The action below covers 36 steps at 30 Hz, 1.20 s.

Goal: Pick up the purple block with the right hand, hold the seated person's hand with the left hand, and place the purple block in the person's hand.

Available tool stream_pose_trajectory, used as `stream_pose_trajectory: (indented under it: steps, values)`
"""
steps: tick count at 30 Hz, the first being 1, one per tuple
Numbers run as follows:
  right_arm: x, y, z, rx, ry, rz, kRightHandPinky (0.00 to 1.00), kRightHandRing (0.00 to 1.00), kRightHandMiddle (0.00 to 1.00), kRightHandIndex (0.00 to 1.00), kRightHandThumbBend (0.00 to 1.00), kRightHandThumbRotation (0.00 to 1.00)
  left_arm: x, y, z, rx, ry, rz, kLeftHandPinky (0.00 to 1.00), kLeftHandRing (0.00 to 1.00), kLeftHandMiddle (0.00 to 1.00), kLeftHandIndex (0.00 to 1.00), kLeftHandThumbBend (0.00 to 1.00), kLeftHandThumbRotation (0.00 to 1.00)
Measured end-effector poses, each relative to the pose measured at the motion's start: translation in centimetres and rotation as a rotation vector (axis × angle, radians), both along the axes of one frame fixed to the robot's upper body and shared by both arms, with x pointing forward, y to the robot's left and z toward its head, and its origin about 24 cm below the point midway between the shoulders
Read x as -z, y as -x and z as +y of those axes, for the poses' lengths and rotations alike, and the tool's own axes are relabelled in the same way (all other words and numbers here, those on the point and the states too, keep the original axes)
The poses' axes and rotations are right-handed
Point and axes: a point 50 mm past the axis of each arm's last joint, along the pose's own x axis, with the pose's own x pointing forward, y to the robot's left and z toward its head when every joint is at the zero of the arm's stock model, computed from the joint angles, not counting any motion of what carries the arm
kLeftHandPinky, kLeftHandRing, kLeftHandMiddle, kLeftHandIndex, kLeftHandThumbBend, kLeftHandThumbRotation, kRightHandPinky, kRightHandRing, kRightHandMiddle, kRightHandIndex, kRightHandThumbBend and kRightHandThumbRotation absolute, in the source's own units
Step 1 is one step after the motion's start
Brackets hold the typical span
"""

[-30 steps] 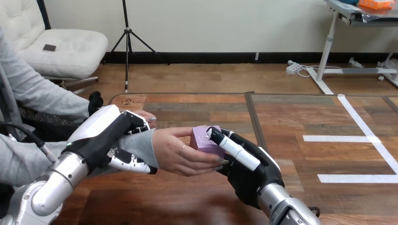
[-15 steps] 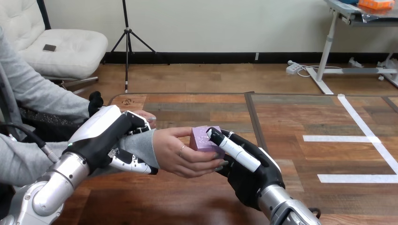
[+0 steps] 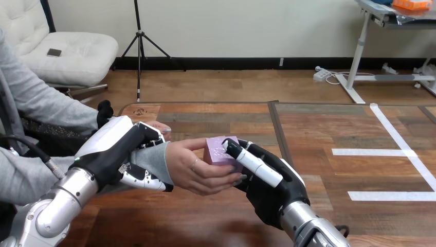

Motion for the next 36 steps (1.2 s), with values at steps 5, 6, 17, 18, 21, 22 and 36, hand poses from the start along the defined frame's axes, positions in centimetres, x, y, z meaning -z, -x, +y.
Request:
stream_pose_trajectory:
  steps: [5,6,17,18,21,22,36]
  values:
    - [-0.15,0.07,0.00,0.000,0.002,-0.008,0.30,0.36,0.42,0.43,0.83,0.00,-0.01,0.02,-0.03,0.005,0.001,-0.004,0.20,0.25,0.33,0.35,0.65,0.00]
    - [-0.17,0.08,-0.01,0.000,0.003,-0.009,0.30,0.37,0.42,0.43,0.83,0.00,-0.02,0.02,-0.04,0.005,0.001,-0.004,0.20,0.25,0.33,0.35,0.65,0.00]
    - [-0.16,0.13,-0.02,-0.001,0.005,-0.008,0.35,0.40,0.46,0.49,0.80,0.00,-0.02,0.03,-0.05,0.007,0.002,-0.005,0.23,0.29,0.36,0.38,0.67,0.00]
    - [-0.15,0.14,-0.01,-0.002,0.003,-0.007,0.36,0.41,0.47,0.49,0.80,0.00,-0.02,0.03,-0.05,0.007,0.002,-0.005,0.24,0.30,0.37,0.39,0.68,0.00]
    - [-0.12,0.17,0.02,-0.006,-0.006,0.000,0.37,0.42,0.49,0.52,0.79,0.00,-0.02,0.03,-0.04,0.007,0.001,-0.005,0.28,0.34,0.41,0.41,0.70,0.00]
    - [-0.11,0.18,0.02,-0.007,-0.011,0.004,0.38,0.43,0.49,0.52,0.79,0.00,-0.02,0.03,-0.03,0.007,0.001,-0.005,0.29,0.35,0.42,0.42,0.71,0.00]
    - [0.00,0.25,0.05,-0.015,-0.021,0.020,0.42,0.50,0.56,0.59,0.78,0.12,-0.01,0.04,-0.10,0.008,-0.067,-0.042,0.44,0.50,0.53,0.51,0.74,0.01]
